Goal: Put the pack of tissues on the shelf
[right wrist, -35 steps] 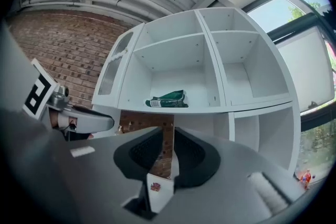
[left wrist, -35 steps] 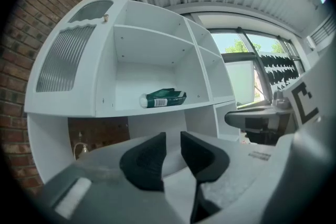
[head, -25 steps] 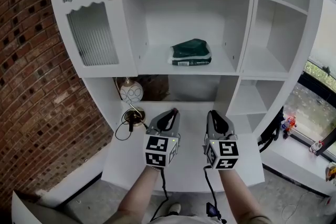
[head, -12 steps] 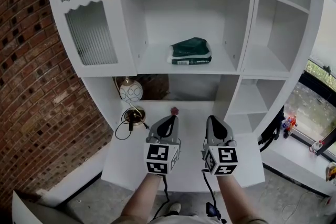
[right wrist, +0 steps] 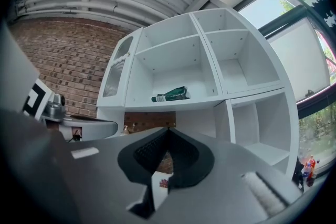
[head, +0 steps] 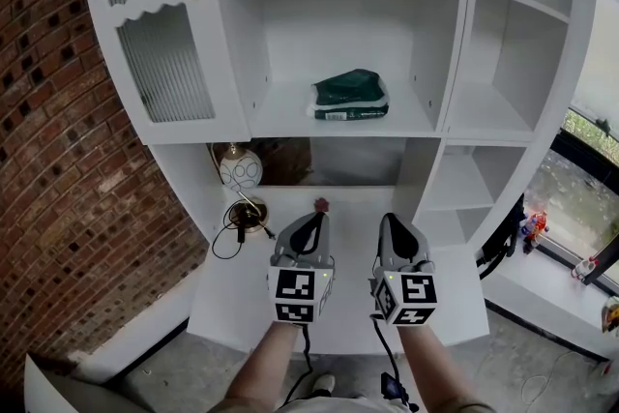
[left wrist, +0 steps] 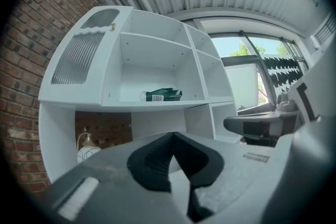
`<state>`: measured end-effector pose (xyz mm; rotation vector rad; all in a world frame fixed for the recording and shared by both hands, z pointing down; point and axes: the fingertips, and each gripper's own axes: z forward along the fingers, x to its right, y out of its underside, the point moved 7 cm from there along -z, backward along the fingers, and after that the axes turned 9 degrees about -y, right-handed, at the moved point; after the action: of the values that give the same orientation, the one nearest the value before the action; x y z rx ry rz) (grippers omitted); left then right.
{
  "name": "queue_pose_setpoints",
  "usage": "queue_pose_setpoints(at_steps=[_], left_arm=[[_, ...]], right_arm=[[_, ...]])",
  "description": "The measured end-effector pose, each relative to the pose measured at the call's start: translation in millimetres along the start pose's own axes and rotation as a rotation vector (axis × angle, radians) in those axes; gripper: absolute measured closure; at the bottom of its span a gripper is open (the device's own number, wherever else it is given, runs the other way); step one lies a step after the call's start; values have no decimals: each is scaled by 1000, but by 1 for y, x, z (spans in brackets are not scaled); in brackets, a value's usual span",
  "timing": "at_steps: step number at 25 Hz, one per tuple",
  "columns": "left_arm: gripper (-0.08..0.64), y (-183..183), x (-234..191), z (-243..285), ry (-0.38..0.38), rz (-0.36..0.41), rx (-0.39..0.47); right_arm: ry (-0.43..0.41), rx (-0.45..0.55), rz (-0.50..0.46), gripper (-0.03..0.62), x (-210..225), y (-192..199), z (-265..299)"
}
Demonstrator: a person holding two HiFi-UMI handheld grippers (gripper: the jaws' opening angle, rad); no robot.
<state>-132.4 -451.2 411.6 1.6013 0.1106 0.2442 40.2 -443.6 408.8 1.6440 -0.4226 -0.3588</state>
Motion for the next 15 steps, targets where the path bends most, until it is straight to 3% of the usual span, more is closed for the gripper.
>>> queue_pose_setpoints(at_steps=[15], left_arm=[[552,2,1,2,-4,-23,0]], right_arm=[[-14,20,-11,591,-7,-1,-5]])
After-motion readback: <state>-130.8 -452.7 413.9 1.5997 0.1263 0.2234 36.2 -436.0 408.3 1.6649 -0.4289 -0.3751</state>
